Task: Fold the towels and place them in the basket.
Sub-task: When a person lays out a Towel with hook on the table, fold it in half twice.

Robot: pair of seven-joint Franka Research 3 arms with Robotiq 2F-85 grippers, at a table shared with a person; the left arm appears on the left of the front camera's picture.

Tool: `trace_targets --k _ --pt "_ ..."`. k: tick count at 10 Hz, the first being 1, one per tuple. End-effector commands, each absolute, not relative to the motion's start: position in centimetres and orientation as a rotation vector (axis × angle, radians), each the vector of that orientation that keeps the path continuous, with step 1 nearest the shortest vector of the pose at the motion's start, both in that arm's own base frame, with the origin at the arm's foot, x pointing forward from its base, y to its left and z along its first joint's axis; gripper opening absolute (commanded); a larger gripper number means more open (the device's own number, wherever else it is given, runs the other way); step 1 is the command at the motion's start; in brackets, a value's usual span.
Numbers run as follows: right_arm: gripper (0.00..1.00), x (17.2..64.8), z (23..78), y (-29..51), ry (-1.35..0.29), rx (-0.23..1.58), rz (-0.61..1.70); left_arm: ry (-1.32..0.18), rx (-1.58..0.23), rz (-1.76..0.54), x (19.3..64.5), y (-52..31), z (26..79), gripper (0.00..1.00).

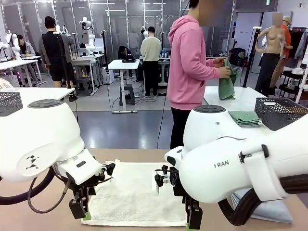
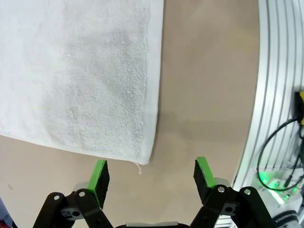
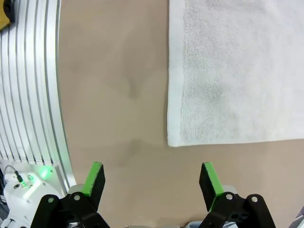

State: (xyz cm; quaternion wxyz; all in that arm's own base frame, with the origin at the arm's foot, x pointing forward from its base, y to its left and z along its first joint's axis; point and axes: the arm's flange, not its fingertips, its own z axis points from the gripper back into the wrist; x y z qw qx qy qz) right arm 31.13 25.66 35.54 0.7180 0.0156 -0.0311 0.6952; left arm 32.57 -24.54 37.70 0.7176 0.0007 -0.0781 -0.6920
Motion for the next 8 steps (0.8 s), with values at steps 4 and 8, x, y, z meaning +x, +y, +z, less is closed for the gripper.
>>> trace_targets --k 4,8 --pt "1.00 32.1 31.6 25.7 -0.047 0.035 1.585 -0.144 0.014 -1.562 30.1 -20.8 32.4 0.90" --pt "1.00 32.8 30.0 26.1 -0.050 0.015 1.600 -0.093 -0.020 -1.563 30.6 -21.0 30.3 0.90"
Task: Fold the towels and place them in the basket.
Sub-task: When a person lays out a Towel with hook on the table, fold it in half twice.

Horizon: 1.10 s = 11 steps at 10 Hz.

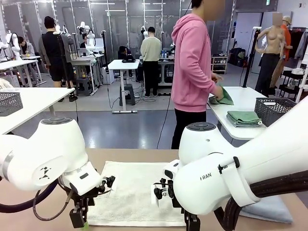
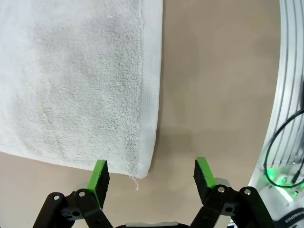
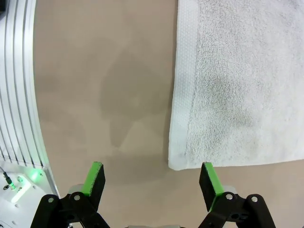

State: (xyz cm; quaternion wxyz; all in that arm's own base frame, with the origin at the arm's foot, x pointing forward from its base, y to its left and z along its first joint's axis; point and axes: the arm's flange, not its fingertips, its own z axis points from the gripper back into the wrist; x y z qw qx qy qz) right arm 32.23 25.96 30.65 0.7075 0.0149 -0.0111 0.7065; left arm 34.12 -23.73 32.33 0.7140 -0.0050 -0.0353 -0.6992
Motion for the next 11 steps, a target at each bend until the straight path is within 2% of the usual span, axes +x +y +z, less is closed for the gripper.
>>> trace_targets --k 1,11 --pt "1.00 33.0 29.9 26.2 -0.062 0.016 1.608 -0.086 -0.023 -1.564 30.8 -21.1 29.9 0.90" --pt "1.00 35.8 28.1 26.9 -0.051 0.026 1.555 -0.082 -0.037 -1.535 31.4 -20.9 28.1 0.90"
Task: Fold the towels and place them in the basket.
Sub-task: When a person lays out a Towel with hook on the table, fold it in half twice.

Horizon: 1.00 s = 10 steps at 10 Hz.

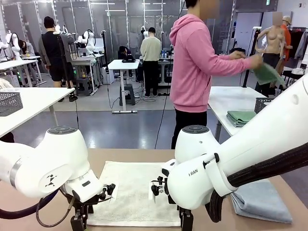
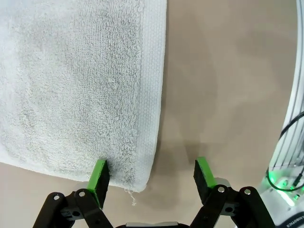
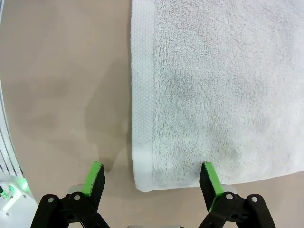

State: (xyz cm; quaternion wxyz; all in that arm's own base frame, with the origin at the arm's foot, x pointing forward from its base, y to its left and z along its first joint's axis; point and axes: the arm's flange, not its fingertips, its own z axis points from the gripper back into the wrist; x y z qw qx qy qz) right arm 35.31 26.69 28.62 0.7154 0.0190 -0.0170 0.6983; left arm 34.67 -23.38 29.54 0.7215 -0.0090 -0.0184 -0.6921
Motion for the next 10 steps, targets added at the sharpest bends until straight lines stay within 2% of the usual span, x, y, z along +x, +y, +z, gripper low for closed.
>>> trace_targets --k 1,2,3,4,5,6,10 --pt "0.81 35.78 28.01 26.94 -0.049 0.028 1.556 -0.081 -0.041 -1.537 31.34 -20.83 28.00 0.88" --pt "0.66 35.78 27.91 26.96 -0.048 0.029 1.556 -0.079 -0.045 -1.536 31.32 -20.78 27.92 0.85" --pt "0.32 35.82 27.78 26.94 -0.044 0.030 1.553 -0.078 -0.046 -1.535 31.26 -20.71 27.84 0.60" --pt "0.07 35.92 27.70 26.87 -0.039 0.028 1.552 -0.078 -0.046 -1.535 31.29 -20.67 27.78 0.43" --pt "0.00 35.96 27.75 26.82 -0.038 0.026 1.550 -0.079 -0.045 -1.534 31.30 -20.63 27.73 0.11" --pt "0.00 35.99 27.84 26.74 -0.040 0.026 1.546 -0.081 -0.044 -1.534 31.31 -20.62 27.67 0.00" --pt "0.00 35.85 27.85 26.64 -0.038 0.028 1.545 -0.078 -0.040 -1.532 31.27 -20.60 27.58 0.00"
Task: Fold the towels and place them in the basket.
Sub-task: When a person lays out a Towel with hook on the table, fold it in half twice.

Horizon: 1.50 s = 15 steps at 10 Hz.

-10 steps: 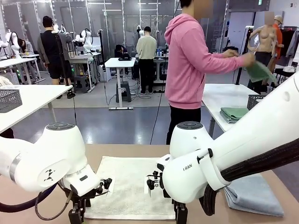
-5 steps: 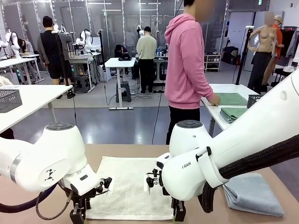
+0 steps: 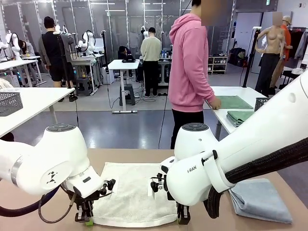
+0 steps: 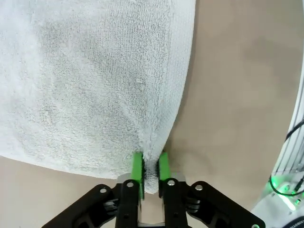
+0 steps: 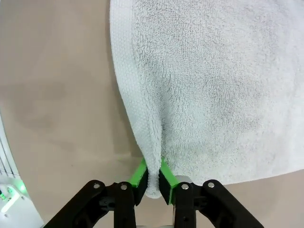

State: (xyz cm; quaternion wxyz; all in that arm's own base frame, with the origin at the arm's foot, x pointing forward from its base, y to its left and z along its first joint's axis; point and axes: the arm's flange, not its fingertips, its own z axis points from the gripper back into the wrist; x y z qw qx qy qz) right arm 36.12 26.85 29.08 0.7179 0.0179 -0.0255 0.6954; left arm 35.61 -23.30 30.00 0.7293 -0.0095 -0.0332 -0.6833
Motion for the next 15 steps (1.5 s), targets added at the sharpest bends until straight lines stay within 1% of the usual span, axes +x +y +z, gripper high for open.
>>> trace_targets --k 1,3,5,7,8,10,12,15 --pt "0.00 35.8 27.9 26.6 -0.037 0.029 1.543 -0.077 -0.040 -1.531 31.2 -20.6 27.5 0.00" --pt "0.00 35.6 28.4 26.4 -0.040 0.026 1.541 -0.083 -0.029 -1.527 31.0 -20.7 28.0 0.00" --pt "0.00 34.1 31.2 26.3 -0.074 0.023 1.523 -0.086 -0.007 -1.485 29.8 -21.0 29.9 0.00" --pt "0.00 31.6 35.1 26.0 -0.123 0.056 1.517 -0.131 -0.072 -1.450 27.7 -21.4 32.8 0.00" --pt "0.00 30.6 36.6 25.9 -0.138 0.052 1.516 -0.164 -0.125 -1.479 26.6 -21.7 34.4 0.00" --pt "0.00 29.6 39.0 26.0 -0.160 0.052 1.540 -0.226 -0.104 -1.442 25.5 -21.8 36.8 0.00" --pt "0.00 30.6 40.2 25.8 -0.174 0.039 1.523 -0.230 -0.101 -1.434 26.3 -22.0 37.5 0.00" --pt "0.00 33.6 40.6 25.3 -0.146 0.055 1.500 -0.240 -0.083 -1.416 29.3 -22.6 38.6 0.00"
